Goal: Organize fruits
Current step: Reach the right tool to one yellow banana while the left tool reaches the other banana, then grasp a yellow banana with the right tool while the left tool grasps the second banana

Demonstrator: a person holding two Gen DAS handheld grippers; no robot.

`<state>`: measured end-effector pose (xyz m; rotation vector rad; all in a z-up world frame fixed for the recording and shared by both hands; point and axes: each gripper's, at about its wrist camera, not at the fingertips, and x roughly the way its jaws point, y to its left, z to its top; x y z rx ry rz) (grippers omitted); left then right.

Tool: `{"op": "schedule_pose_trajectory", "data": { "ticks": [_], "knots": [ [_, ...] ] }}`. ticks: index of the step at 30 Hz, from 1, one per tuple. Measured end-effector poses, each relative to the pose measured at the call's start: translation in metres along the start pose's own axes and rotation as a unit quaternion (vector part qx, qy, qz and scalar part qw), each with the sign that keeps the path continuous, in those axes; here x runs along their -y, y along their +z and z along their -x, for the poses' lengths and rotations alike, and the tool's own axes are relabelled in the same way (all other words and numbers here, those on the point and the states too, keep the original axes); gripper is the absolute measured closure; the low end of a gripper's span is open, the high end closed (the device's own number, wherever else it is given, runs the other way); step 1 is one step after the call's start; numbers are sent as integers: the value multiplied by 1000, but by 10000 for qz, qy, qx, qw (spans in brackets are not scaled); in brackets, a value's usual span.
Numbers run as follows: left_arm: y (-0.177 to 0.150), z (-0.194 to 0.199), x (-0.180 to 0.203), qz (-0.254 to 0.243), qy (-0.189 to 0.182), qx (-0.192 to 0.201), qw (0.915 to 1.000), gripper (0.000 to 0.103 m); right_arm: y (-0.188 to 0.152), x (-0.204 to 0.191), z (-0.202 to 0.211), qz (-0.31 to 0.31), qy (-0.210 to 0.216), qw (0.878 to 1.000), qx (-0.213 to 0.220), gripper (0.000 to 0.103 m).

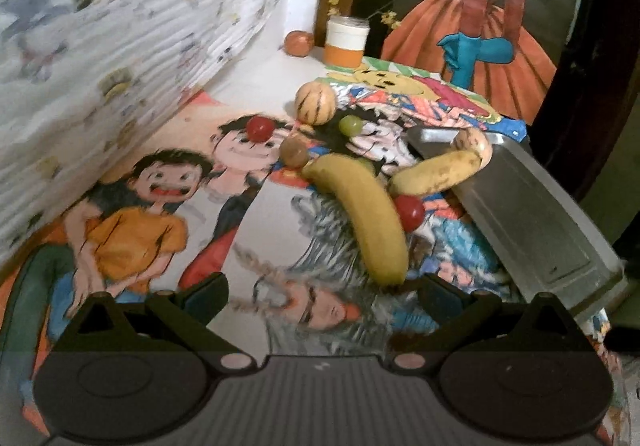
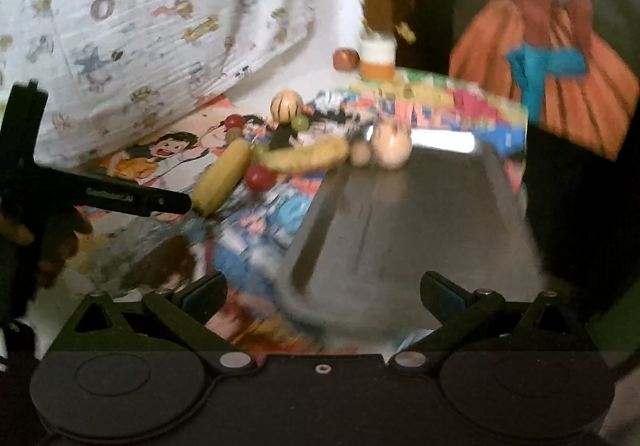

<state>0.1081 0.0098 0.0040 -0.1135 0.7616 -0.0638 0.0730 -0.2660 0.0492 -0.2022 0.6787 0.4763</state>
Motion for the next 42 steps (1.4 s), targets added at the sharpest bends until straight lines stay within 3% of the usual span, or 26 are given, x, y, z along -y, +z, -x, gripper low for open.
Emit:
{"op": "schedule_pose_trajectory", "data": {
  "ticks": [5,10,14,21,28,29,31,39,42],
  "knots": [
    [19,-13,12,-468,-57,62,9989,0,40,12,-25,1189,232,9926,46,0],
    [31,-28,21,-675,-264,-48,9974,0,58,5,-68,2733,606,9600,-56,1],
    [36,-41,25,-775,-394,-156,9961,0,65,-4,-103,3434,516,9377,-53,4],
    [39,-51,21,-892,-517,-309,9942,6,76,-9,-138,3948,747,9157,-83,15],
    [42,-58,20,-786,-547,-372,9947,25,78,-18,-161,4195,1011,9018,-238,30],
    [43,-59,19,-746,-579,-378,9948,26,78,-19,-163,4196,1014,9018,-214,31],
    [45,-60,17,-633,-712,-393,9947,36,79,-21,-164,4161,983,9038,-210,46],
    [44,-54,10,-394,-814,-369,9952,59,75,-25,-165,4229,730,9030,-213,53],
    [44,-53,2,-135,-903,-412,9950,61,72,-29,-160,4276,562,9019,-227,61]
  ]
}}
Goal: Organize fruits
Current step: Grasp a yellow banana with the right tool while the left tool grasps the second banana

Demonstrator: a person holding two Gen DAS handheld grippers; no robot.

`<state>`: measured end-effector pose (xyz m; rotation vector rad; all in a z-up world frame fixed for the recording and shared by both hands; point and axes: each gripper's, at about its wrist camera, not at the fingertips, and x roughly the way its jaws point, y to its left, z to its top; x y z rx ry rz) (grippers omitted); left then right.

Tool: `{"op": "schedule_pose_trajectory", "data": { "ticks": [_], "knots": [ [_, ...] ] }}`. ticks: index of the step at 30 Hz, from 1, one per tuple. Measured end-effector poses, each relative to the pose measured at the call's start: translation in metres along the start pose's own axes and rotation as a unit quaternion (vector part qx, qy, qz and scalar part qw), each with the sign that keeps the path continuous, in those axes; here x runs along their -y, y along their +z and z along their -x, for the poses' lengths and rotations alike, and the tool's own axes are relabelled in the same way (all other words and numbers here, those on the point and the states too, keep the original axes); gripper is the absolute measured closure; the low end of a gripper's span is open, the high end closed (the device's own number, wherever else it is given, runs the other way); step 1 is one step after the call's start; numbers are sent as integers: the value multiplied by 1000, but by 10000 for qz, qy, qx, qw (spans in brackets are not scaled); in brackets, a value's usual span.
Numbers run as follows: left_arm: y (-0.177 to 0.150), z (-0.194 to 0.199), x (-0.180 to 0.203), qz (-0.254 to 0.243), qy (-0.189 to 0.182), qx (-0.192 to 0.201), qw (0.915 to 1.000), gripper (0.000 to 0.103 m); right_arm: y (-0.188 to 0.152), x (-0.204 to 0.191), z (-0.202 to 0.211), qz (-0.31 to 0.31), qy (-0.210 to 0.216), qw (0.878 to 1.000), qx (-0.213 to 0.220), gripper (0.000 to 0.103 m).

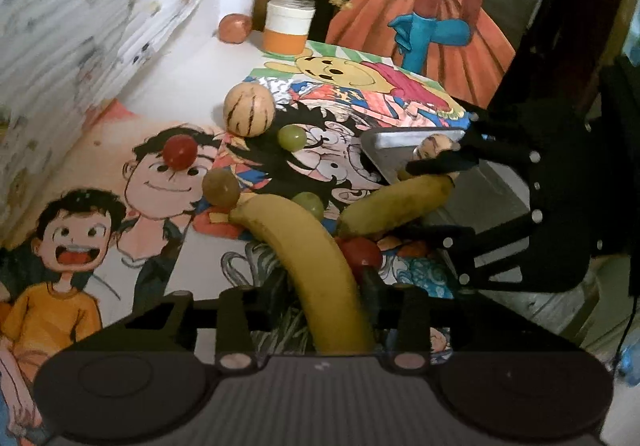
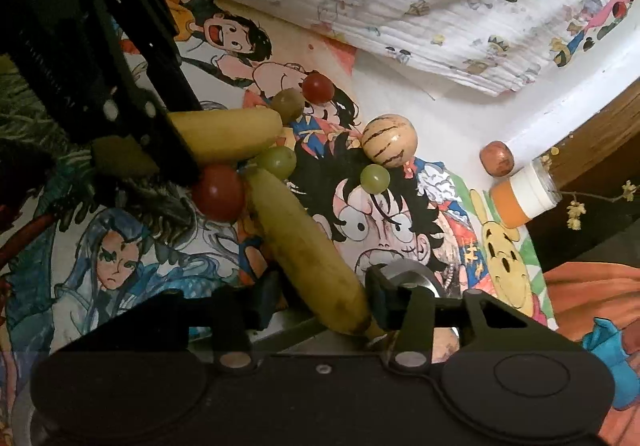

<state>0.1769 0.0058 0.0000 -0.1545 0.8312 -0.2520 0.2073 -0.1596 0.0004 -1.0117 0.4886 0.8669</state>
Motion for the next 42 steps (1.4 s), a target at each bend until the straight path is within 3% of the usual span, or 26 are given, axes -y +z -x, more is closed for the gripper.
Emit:
{"op": "schedule_pose_trajectory", "data": {
  "ticks": [3,7,10,14,16,22,28,32,36,42],
  "knots": [
    [-1,6,-3,191,8,3,9998,63,2,-5,10,-120,-51,9999,-89,72],
    [-10,18,-1,27,183,-46,9998,69,5,-13,20,-276,-69,9995,-137,74],
    [-17,30,-9,149,104,-92,9998,69,11,-15,28,-418,-29,9991,-115,78],
    [-22,36,-15,269,61,-101,9996,69,16,-10,27,-753,75,9969,-215,71],
    [-20,35,-12,241,124,-79,9996,69,16,-11,21,-754,-110,9966,-309,71],
    [-11,23,-6,89,265,-83,9996,66,9,-6,4,-788,-27,9959,-455,70],
    [-2,9,-11,121,201,-189,9995,63,7,-2,-7,-754,26,9968,-264,60],
    [-2,4,-11,117,196,-196,9995,62,6,6,-12,-935,178,9954,-90,60],
    [-3,4,-12,105,176,-180,9996,62,6,3,-11,-978,240,9949,82,67],
    [-3,5,-10,318,269,-147,9990,65,6,-9,-9,-1061,-23,9942,167,71]
  ]
}}
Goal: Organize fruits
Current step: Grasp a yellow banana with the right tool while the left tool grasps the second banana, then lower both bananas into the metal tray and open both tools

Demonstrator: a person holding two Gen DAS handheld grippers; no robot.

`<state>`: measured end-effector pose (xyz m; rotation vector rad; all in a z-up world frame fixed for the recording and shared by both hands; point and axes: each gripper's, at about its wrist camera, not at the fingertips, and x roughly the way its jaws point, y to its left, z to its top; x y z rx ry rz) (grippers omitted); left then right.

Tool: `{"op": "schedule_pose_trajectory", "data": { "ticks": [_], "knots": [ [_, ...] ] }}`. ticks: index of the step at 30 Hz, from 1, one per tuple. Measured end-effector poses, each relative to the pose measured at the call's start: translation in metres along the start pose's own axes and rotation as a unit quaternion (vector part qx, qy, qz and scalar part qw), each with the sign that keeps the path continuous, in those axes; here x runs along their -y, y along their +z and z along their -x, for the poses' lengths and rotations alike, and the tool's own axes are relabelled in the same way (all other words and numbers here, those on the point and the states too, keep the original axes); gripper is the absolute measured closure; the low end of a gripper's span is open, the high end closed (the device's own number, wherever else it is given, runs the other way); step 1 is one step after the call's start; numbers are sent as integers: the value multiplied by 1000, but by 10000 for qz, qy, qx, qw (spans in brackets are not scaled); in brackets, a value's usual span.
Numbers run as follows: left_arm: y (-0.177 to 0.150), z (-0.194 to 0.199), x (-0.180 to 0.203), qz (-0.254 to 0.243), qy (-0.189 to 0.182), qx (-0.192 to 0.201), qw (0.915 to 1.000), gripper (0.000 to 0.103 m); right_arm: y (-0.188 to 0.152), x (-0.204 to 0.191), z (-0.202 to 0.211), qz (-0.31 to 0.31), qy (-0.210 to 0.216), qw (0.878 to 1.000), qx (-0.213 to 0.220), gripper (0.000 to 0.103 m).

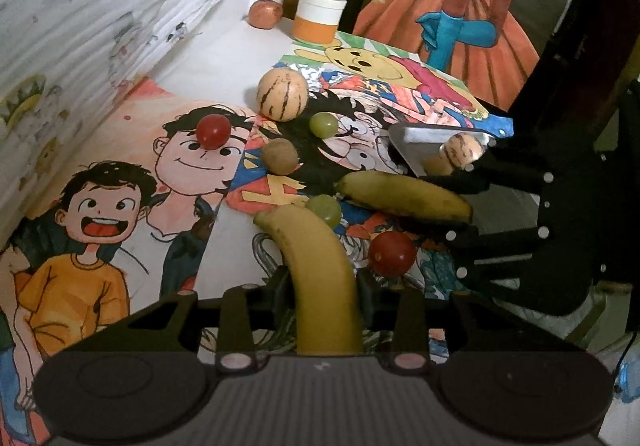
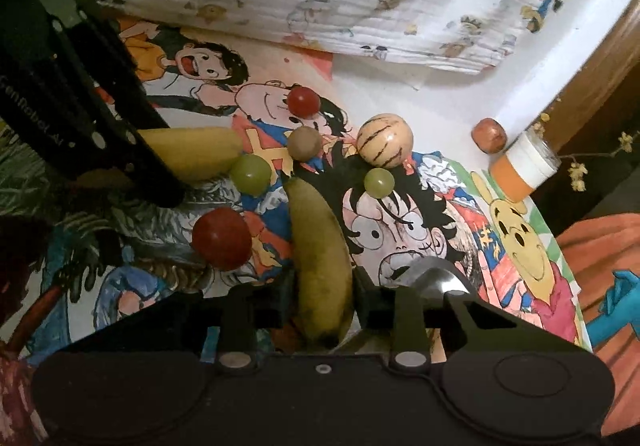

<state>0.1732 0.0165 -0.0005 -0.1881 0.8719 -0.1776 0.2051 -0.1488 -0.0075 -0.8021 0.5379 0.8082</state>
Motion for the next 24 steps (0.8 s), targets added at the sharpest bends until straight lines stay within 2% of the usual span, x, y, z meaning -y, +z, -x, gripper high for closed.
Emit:
{"op": "schedule_pose_trajectory", "data": {
  "ticks": [3,6,13,17,21,24],
  "knots": [
    [-2,3,0,164,52,69,9998,67,-4,-9,6,24,-128,9999,90,71],
    [-6,9,-1,377,-72,86,9992,68,-9,-23,16,1,-304,9995,128,72],
    [-22,21,-7,871,-486,72,9950,68,-22,-39,61,-940,-252,9945,388,72],
    [-28,26,-7,1040,-534,126,9931,68,-32,-40,77,-1562,-316,9855,578,72],
    [-32,30,-5,1147,-590,186,9915,68,-43,-33,90,-2376,-360,9672,823,72],
    [-31,34,1,1096,-585,281,9919,68,-50,-29,99,-2688,-444,9572,976,72]
  ]
}}
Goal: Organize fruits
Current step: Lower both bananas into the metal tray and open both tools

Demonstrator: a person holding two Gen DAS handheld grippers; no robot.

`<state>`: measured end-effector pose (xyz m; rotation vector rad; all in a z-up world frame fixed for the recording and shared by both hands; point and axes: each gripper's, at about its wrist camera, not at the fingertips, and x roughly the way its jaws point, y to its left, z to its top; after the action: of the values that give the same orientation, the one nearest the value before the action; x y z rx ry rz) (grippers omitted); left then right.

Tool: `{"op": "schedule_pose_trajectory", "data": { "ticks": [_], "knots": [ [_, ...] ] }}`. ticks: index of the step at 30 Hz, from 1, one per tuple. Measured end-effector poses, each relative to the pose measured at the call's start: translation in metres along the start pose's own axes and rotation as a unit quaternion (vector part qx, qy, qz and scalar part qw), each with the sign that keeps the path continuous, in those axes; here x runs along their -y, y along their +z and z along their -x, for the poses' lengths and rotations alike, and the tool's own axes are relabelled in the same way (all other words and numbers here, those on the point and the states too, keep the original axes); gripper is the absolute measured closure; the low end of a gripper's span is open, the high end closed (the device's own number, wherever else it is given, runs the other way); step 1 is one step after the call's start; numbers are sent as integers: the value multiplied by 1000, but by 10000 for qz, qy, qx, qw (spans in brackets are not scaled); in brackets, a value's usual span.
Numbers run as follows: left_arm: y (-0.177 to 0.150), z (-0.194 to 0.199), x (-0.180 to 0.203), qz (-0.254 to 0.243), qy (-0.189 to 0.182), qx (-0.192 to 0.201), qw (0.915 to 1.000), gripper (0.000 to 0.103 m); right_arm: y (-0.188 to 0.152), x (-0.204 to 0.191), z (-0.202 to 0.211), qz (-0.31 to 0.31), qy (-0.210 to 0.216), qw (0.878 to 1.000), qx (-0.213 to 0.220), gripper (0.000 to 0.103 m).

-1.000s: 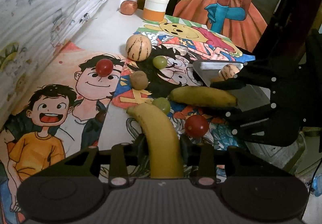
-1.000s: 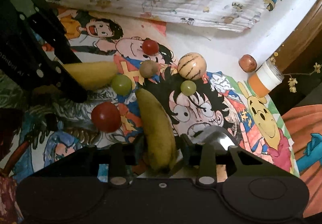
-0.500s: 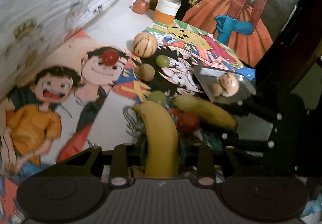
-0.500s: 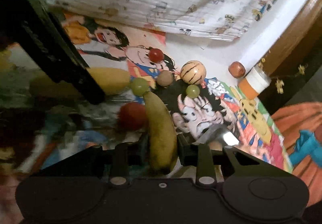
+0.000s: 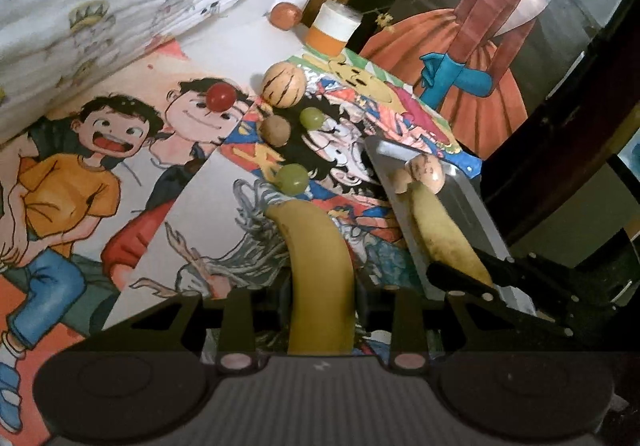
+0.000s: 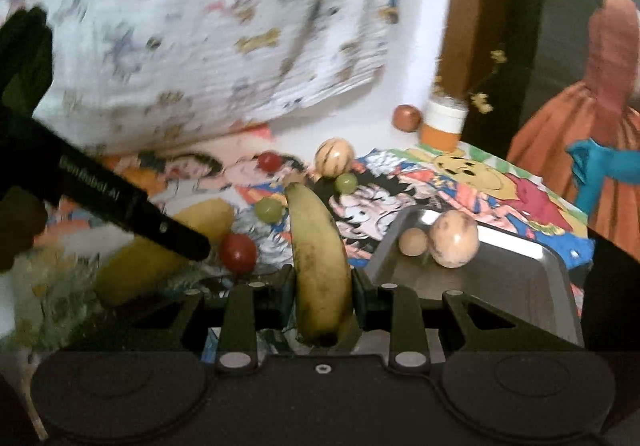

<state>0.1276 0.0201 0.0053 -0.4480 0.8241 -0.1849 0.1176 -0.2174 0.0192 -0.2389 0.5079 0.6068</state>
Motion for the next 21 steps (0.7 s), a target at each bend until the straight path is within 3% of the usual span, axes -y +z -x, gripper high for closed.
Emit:
{"op": "schedule_pose_trajectory", "data": {
  "ticks": [6,12,16,21],
  "knots": [
    [9,0,17,-134,-10,135,9998,68,-6,29,14,-696,-330,9969,183,71],
    [28,-20,43,-33,-342,165,9993,68,-20,72,10,-1652,-1111,9796,263,71],
    [38,-51,60,161,-671,24,9976,68,-30,90,7,-1901,-1252,9736,159,71],
    [39,-83,93,-50,-782,-82,9969,68,-42,100,11,-2225,-1220,9671,186,71]
  ]
}}
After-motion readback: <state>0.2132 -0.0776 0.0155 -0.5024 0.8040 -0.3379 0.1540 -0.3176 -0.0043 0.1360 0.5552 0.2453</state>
